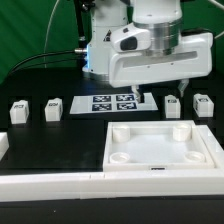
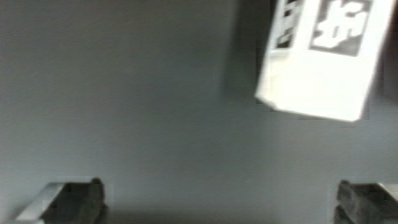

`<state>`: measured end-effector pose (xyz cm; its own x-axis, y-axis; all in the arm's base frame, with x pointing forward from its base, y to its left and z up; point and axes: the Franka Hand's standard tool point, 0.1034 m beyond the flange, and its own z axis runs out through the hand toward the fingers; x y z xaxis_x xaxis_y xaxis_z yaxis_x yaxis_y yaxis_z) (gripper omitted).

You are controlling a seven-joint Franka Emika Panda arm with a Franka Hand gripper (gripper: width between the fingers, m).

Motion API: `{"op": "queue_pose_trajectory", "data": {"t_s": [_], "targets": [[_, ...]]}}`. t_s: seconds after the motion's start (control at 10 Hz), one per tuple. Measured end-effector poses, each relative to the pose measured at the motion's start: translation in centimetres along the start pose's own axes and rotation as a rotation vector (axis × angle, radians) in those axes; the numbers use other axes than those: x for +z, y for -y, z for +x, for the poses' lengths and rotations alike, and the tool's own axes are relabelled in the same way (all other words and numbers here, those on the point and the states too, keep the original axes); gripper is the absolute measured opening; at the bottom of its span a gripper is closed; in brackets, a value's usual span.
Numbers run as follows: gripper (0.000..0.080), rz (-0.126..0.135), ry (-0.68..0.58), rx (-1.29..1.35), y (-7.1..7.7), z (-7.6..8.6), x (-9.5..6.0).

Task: Assemble one leg

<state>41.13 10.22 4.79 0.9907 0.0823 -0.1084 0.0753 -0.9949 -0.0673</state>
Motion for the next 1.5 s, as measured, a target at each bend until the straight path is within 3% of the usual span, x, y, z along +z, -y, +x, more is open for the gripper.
{"op": "queue_pose_trajectory", "data": {"t_s": [0.5, 0.6, 1.1, 1.2, 1.5], "targets": [[0.0649, -0.002, -0.005, -0.010, 7.4, -2.3, 0.3], [0.0649, -0.002, -0.010, -0.023, 8.0, -2.2, 0.2], [0.0649, -0.019, 0.065, -0.038, 7.6, -2.7, 0.3], [0.0649, -0.031, 0.175, -0.042, 7.1, -3.4, 0.3], [0.0649, -0.050, 0.476, -0.039, 8.3, -3.1, -0.2]]}}
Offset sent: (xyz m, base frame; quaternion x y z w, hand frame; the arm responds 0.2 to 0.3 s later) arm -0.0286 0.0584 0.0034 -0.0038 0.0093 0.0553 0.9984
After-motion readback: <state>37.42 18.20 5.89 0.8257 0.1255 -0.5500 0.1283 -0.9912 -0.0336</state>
